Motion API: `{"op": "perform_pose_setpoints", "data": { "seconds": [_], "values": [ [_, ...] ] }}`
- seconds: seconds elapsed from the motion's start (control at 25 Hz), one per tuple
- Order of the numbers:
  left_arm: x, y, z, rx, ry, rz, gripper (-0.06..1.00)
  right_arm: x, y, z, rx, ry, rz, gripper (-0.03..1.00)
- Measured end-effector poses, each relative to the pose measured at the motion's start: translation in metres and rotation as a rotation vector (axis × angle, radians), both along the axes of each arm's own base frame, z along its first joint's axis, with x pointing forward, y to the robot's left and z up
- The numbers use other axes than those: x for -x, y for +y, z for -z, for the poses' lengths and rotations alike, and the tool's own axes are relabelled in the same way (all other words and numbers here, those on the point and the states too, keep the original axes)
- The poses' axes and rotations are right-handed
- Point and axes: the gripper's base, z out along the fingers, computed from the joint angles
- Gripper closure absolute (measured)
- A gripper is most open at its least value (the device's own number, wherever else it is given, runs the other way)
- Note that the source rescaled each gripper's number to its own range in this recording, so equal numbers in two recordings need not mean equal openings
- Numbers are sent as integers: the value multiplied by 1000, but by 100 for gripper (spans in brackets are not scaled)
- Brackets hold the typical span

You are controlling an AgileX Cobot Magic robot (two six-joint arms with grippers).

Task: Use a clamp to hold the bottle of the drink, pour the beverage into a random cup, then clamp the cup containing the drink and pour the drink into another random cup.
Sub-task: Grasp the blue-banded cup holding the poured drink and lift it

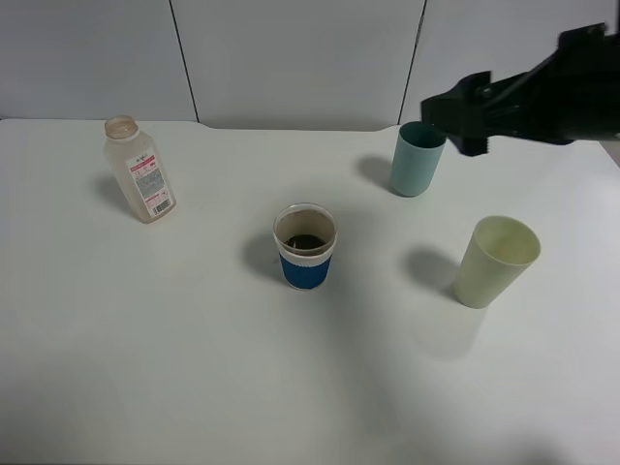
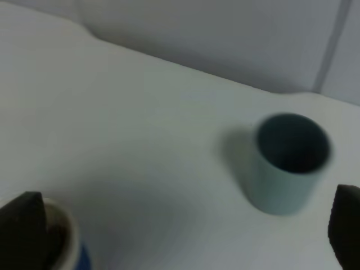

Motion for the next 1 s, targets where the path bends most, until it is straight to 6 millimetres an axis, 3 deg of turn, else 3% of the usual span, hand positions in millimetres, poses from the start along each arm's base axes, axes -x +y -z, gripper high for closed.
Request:
{"op": "perform_pose_setpoints", "data": {
  "seconds": [0.2, 0.4, 1.0],
  "values": [
    [0, 0, 0, 0, 0, 0, -6, -4, 35, 17, -13, 6, -115, -3],
    [0, 0, 0, 0, 0, 0, -6, -3, 58, 34, 5, 40, -185, -3],
    [0, 0, 0, 0, 0, 0, -6, -15, 80, 83, 74, 161, -209, -3]
  ]
}}
